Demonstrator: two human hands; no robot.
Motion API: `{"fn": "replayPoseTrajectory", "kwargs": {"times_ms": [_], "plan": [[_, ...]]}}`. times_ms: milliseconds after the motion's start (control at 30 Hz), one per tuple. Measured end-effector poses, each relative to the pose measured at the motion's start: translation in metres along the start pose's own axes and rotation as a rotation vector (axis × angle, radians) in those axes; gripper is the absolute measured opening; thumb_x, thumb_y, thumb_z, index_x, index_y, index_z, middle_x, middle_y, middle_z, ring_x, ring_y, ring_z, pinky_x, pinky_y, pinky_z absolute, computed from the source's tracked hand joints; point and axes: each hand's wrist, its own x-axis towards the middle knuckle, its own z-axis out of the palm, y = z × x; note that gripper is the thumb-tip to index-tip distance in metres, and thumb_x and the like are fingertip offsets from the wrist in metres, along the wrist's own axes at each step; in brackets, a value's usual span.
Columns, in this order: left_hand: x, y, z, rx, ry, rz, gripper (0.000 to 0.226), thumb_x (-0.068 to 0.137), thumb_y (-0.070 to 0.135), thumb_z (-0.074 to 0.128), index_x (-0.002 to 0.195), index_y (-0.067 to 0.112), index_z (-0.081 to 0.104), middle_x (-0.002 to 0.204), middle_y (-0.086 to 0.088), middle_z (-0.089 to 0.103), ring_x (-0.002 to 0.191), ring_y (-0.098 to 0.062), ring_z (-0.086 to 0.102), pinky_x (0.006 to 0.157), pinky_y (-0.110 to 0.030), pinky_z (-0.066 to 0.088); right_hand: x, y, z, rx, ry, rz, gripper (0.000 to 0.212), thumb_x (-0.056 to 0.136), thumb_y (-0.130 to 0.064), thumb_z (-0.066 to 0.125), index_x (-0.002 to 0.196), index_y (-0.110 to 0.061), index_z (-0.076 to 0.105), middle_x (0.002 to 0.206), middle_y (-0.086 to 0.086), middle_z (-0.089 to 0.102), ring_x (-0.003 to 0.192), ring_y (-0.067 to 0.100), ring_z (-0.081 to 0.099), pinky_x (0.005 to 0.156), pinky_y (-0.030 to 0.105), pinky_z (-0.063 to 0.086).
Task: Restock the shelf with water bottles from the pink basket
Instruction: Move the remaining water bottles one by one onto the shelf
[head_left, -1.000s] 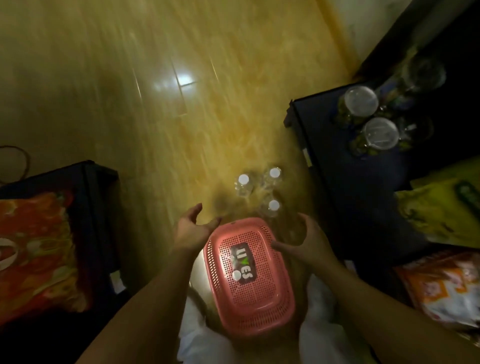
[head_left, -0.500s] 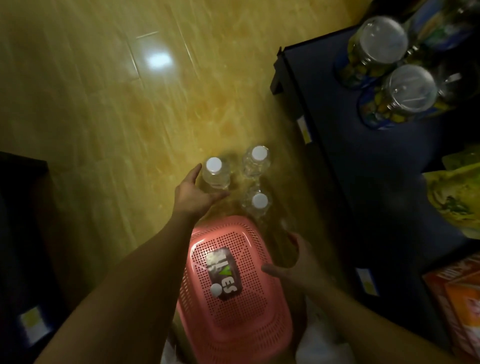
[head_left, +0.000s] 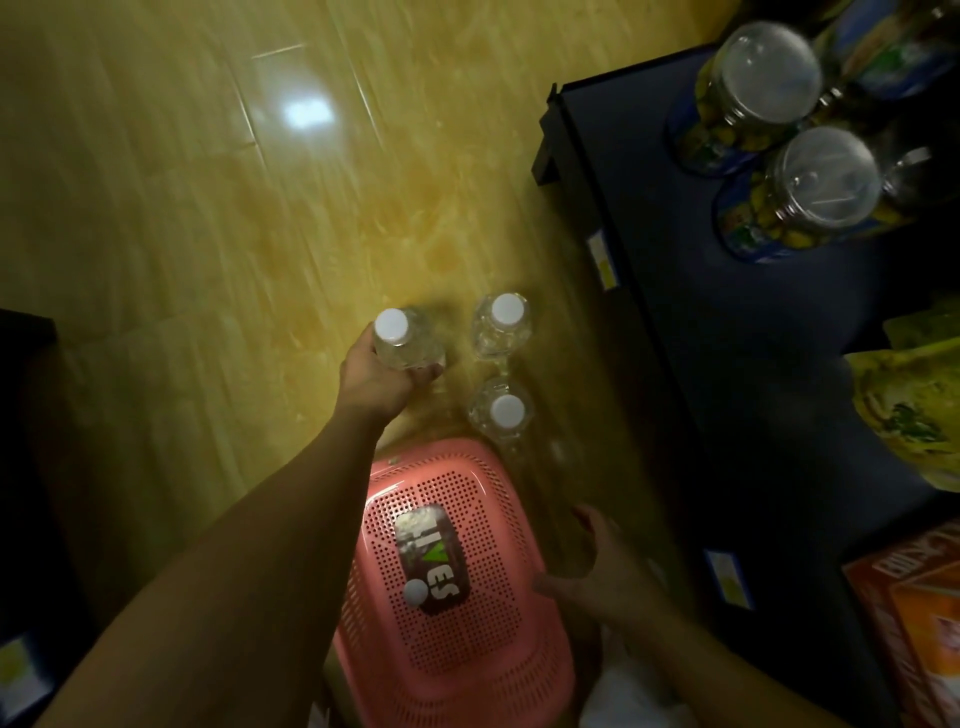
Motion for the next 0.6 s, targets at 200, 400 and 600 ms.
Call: {"fn": "replayPoseTrajectory", "kwargs": {"times_ms": [200,400,600], "plan": [[-0.016,0.007,-0.024,-0.192,0.114,-0.059,0.066,0.068,0.006,0.094,0.128,0.008,0.064,0.112,-0.003,0.075,0.094,-0.012,0.073,0.078,-0.022,0.059,-0.016,-0.009,0.001,-0.059,-0.023,-0.038,0.116,0.065,-0.053,0.089,0.157,-0.027,0.022,0.163,0.000,0.028,0.146,0.020,0.034,0.115,0.039,0.036],[-0.043,0.017,-0.071,-0.176,0.157,-0.142,0.054,0.069,0.009,0.094,0.117,0.004,0.070,0.097,-0.001,0.075,0.087,-0.013,0.072,0.067,-0.020,0.054,-0.048,-0.027,-0.003,-0.103,-0.026,-0.034,0.113,0.068,-0.050,0.088,0.157,-0.026,0.024,0.160,0.000,0.033,0.143,0.019,0.037,0.110,0.032,0.035],[-0.083,0.053,-0.109,-0.168,0.118,-0.159,0.046,0.072,0.012,0.093,0.112,0.003,0.072,0.095,-0.002,0.075,0.082,-0.013,0.071,0.066,-0.020,0.052,-0.096,-0.058,-0.013,-0.113,-0.059,-0.003,0.109,0.070,-0.048,0.086,0.157,-0.023,0.024,0.157,0.001,0.038,0.141,0.021,0.042,0.107,0.034,0.040]]}}
